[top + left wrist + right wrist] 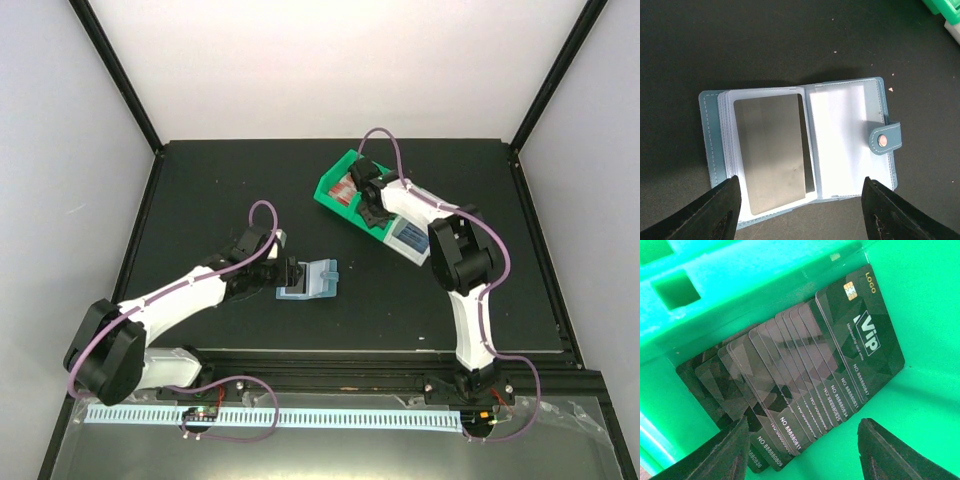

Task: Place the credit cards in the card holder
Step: Move the storage box to the center of the board.

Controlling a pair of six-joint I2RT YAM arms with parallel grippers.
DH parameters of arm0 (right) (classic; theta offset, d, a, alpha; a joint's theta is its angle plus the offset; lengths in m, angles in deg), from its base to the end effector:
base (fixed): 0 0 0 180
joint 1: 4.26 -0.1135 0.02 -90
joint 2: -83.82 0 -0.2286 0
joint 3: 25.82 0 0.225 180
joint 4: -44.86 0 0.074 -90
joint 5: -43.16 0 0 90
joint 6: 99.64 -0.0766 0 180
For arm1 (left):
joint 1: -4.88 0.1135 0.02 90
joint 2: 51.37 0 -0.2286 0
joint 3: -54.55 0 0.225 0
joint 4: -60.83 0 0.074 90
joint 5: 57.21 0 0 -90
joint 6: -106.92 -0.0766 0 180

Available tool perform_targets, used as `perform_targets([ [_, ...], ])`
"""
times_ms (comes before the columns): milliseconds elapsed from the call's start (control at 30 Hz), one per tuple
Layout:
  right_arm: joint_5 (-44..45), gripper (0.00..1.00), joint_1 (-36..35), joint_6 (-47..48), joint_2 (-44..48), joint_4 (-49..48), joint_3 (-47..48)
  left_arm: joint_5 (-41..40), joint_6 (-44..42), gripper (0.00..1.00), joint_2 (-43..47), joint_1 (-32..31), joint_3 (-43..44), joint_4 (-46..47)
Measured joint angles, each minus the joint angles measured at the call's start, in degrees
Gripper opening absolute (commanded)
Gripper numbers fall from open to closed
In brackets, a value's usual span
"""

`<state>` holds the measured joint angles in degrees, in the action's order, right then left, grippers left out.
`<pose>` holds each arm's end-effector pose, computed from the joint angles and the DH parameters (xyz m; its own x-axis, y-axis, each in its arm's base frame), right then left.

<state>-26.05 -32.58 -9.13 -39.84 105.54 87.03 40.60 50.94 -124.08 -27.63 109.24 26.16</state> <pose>0.3773 0.1724 0.1235 -0.8317 -0.4576 -0.3145 -0.3517 0.8724 -0.3394 0.2110 -0.1468 0.1429 -0.8927 -0.0884 -0.4419 0.1236 0.8949 -0.4287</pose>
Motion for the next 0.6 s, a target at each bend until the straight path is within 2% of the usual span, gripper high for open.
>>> perform_targets([
  [333, -3.0, 0.61, -4.5, -6.2, 6.3, 0.2, -11.0, 0.0, -0.3, 0.68, 2.0, 0.4, -1.6, 0.0],
  [600, -6.8, 0.61, -5.4, -12.3, 15.7, 0.8, -25.8, 0.6, -0.5, 0.68, 1.4, 1.0, -1.8, 1.1],
])
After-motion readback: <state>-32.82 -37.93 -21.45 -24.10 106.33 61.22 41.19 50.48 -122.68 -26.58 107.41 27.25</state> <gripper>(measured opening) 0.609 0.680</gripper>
